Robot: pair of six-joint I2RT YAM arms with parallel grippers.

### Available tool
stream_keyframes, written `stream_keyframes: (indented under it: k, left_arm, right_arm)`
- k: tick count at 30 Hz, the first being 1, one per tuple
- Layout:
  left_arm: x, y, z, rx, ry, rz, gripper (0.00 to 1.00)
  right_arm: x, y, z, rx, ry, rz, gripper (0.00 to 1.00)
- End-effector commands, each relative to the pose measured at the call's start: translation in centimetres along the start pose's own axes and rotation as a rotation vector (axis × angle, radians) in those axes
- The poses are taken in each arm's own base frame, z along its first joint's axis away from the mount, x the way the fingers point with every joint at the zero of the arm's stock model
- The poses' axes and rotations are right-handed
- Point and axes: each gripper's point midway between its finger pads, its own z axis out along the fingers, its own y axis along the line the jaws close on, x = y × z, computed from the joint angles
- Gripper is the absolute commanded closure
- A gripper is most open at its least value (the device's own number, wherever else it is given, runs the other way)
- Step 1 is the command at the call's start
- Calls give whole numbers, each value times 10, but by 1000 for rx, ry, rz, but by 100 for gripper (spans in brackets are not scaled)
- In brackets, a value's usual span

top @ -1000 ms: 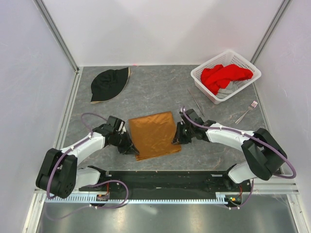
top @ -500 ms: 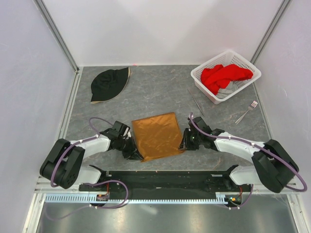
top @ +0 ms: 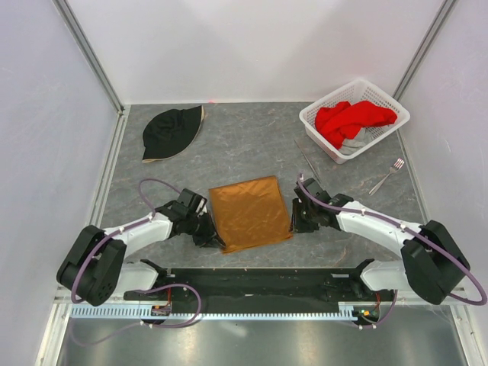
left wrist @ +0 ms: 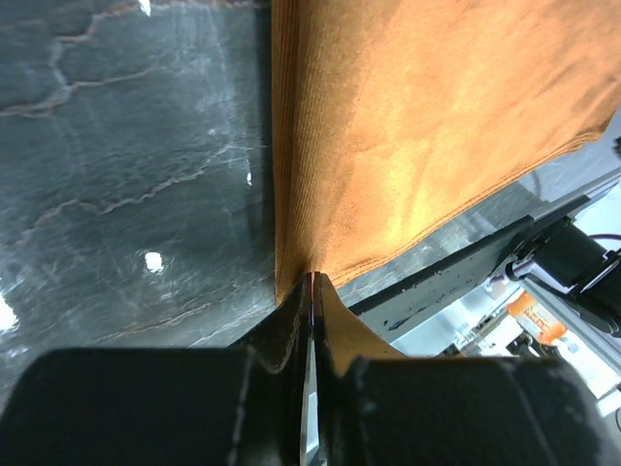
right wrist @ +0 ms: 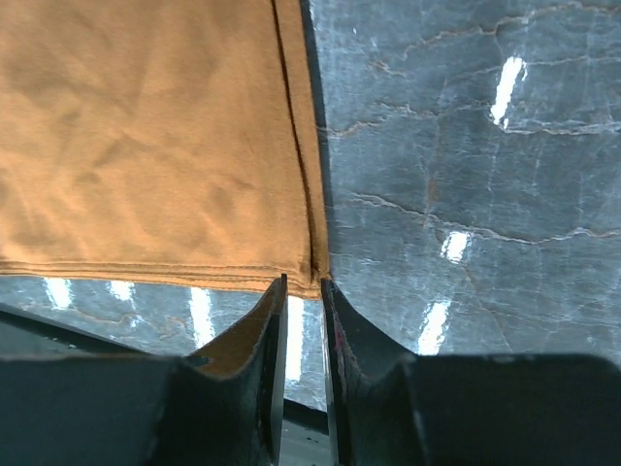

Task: Fold the napkin into a case and place the utensils inside
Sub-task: Pick up the top corner of the square-folded napkin from the center of the board.

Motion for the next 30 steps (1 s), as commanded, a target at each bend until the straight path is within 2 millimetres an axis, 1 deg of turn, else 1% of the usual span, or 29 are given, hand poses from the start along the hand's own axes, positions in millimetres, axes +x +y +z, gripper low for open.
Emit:
stream_keyframes:
  k: [1,6,7,12,21,25,30]
  left_arm:
    - [-11,-4,-6,-10,-61,45,92]
    - [-8,0,-4,-18,-50,35,92]
    - [-8,0,-4,-18,-50,34,92]
    - [-8,2,-2,-19,-49,33,92]
    - [-3,6,2,-19,-31,28,92]
    - [-3,6,2,-16,-30,24,92]
    - [-3,4,1,-9,-32,27,92]
  right_arm:
    - [-10,2,1,17,-16,-17,74]
    - [-9,4,5,8,-7,-15,75]
    - [-9,5,6,6,-5,-15,77]
    - [-10,7,6,1,-9,-15,78]
    - [-21,16,-8,-8,-46,-28,75]
    - [-18,15,-3,-8,-33,-24,76]
    - [-10,9,6,-1,-11,-16,76]
